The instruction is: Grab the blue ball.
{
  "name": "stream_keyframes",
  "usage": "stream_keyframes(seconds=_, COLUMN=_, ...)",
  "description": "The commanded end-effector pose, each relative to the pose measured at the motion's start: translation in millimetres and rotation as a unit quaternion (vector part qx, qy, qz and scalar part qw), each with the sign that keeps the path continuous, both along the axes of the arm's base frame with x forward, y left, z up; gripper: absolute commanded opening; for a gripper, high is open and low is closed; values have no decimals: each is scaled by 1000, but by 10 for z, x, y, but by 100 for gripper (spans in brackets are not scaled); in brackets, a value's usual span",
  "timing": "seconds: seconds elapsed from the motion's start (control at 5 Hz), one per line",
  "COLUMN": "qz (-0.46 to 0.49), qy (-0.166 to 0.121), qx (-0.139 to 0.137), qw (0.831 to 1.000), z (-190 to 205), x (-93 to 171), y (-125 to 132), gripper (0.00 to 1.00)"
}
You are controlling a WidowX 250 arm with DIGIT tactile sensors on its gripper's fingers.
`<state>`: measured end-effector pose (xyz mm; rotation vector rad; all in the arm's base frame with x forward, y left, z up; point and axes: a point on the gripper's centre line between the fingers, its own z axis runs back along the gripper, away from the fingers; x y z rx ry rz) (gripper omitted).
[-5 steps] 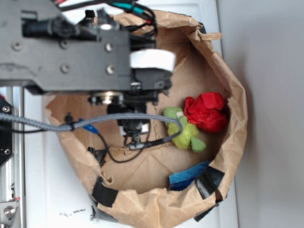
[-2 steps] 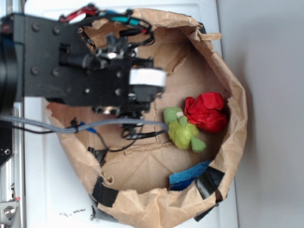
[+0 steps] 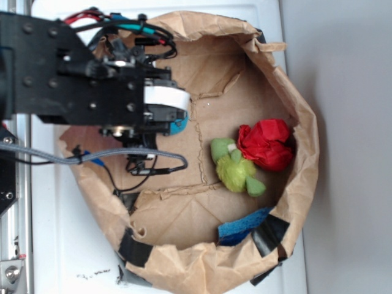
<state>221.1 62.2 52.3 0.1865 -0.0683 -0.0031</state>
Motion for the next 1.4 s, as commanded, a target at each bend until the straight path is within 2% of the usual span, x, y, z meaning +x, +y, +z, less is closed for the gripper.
stream_keyframes(seconds=0.0, qz=20, qy=-3, qx=-10, qw=1000, z=-128, x=111, y=27, gripper=100)
stream_keyframes(seconds=0.2, qz=29, qy=-4, qx=-23, qw=999, z=-62, x=100, y=-83, gripper=100)
stream_keyframes(seconds=0.6, qz=29, qy=-19, qx=-27, qw=999, z=-99, x=45, y=-78, gripper=100)
stream_keyframes(seconds=0.8, qz=36, qy=-29, qx=-36, qw=998, z=-45, x=29, y=-96, gripper=0)
stream_keyframes(seconds=1.0, qz=52, qy=-28, qx=-36, qw=998, z=18, x=-2, y=-118, gripper=44)
stream_keyframes(seconds=1.2, qz=50, qy=-30, qx=-34, qw=998, z=39, x=-53, y=-87, gripper=100)
